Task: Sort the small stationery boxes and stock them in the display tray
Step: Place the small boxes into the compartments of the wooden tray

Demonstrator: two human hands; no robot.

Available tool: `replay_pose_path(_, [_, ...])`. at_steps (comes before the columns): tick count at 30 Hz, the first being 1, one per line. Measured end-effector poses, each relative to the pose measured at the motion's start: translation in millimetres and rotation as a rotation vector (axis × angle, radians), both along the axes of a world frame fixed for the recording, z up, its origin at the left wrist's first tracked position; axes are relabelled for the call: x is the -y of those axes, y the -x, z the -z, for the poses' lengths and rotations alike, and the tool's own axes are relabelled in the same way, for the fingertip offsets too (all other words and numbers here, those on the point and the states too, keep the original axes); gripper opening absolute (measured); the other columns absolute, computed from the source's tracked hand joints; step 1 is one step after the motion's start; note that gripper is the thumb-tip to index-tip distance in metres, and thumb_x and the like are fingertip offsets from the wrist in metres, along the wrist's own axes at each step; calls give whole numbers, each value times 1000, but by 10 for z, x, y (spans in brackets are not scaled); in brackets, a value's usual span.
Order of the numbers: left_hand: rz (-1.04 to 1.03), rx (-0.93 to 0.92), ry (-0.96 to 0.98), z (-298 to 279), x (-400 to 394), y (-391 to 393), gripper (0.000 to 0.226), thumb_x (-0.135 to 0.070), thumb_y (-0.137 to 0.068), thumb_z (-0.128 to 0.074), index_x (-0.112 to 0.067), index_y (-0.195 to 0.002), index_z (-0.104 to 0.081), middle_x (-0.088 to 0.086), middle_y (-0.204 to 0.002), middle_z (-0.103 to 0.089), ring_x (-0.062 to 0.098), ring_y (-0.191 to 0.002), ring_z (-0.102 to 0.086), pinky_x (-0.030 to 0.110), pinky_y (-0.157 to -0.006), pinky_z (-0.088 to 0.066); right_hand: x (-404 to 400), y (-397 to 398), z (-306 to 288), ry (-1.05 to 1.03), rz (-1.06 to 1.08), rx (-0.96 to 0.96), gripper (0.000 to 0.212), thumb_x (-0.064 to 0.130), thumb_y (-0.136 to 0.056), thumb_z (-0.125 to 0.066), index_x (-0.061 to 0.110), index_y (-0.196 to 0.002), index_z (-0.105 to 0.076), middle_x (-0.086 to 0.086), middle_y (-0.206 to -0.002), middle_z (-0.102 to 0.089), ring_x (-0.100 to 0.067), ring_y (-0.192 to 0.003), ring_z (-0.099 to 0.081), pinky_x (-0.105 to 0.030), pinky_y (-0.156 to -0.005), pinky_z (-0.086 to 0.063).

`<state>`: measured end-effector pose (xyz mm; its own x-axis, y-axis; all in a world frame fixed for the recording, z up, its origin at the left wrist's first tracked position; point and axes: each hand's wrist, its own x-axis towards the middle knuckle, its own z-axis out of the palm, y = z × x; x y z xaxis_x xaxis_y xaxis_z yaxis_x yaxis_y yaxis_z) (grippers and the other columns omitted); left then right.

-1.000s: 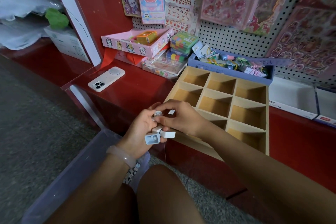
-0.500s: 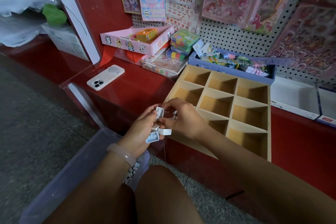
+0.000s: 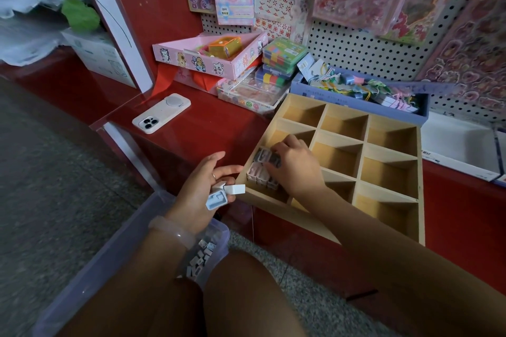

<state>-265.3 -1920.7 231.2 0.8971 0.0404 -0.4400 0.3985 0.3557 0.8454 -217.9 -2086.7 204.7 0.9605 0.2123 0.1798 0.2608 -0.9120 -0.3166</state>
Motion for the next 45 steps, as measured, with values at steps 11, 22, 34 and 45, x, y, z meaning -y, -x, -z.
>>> replay_pose_path(11, [43, 47, 35, 43, -87, 29, 28, -8, -102, -35, -13, -123, -51, 2, -109, -64, 3, -85, -63, 8, -56, -49, -84, -61, -25, 50, -22, -37, 41, 38, -93, -52, 15, -127, -57, -8, -118, -48, -26, -111, -47, -35, -89, -42])
replay_pose_path(22, [-146, 62, 203, 0, 84, -45, 19, -15, -98, -43, -18, -110, -58, 2, -82, -66, 12, -64, -65, 18, -48, -48, -194, 368, -285, -833, -172, -616, 28, 32, -86, -65, 9, -102, -62, 6, -75, -60, 2, -61, -53, -13, -58, -42])
replay_pose_path(34, [-241, -220, 605, 36, 116, -90, 15, -6, -95, -47, 2, -99, -59, 15, -111, -61, 23, -98, -61, 27, -49, -56, -115, 322, -213, -996, 21, -465, 23, 26, -82, -71, 15, -91, -54, -12, -92, -70, -22, -80, -68, -39, -77, -55])
replay_pose_path(45, [-144, -289, 571, -68, 136, -48, 20, -15, -96, -47, 0, -88, -57, 16, -76, -60, 14, -61, -57, 16, -39, -47, 4, 260, -143, -1118, -194, -381, 30, -4, -82, -64, 17, -98, -49, -3, -96, -62, -5, -81, -63, -17, -67, -51])
